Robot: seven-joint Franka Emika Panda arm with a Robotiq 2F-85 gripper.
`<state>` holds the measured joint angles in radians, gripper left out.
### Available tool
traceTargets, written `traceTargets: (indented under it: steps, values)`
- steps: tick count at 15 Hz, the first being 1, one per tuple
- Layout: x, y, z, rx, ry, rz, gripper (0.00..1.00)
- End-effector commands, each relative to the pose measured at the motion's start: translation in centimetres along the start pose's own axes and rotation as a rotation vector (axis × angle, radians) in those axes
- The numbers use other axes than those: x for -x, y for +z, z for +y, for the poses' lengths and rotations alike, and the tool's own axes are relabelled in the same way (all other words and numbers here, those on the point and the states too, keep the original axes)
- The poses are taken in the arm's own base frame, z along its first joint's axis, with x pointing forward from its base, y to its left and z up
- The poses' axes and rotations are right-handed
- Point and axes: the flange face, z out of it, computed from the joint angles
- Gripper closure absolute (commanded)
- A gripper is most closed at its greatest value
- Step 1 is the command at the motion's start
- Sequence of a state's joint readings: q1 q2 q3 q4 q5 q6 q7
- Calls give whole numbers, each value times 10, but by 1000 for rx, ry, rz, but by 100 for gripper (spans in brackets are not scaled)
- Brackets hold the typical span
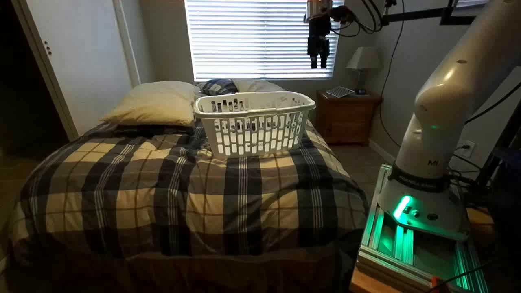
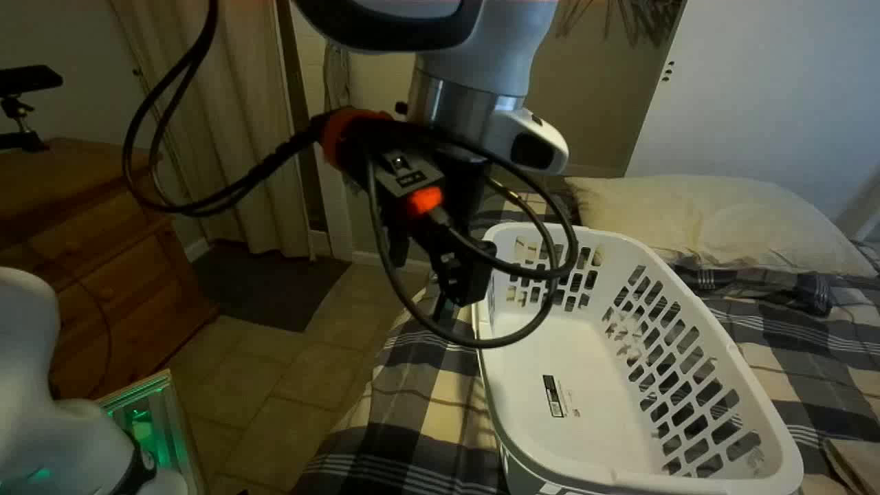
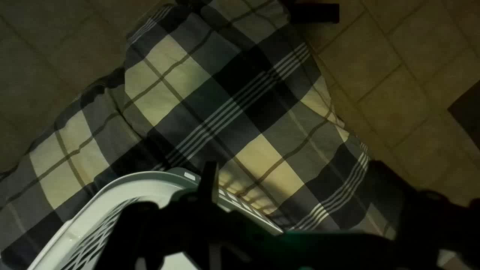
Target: Spin the washing basket anticlockwise once
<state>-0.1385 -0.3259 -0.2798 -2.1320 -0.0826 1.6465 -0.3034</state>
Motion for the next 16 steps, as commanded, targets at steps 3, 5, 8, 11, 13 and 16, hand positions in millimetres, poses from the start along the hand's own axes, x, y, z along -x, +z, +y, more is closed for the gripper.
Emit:
traceTargets:
  steps: [3, 5, 8, 11, 13, 16]
  values:
    - [0, -1, 0, 0, 0, -1, 0]
    - [0, -1, 0, 0, 0, -1, 0]
    - [-13, 15, -7, 5, -70, -61, 0]
    - [-48, 45, -27, 88, -224, -55, 0]
    - [-73, 64, -46, 134, -318, -29, 0]
    - [-105, 84, -76, 188, -464, 27, 0]
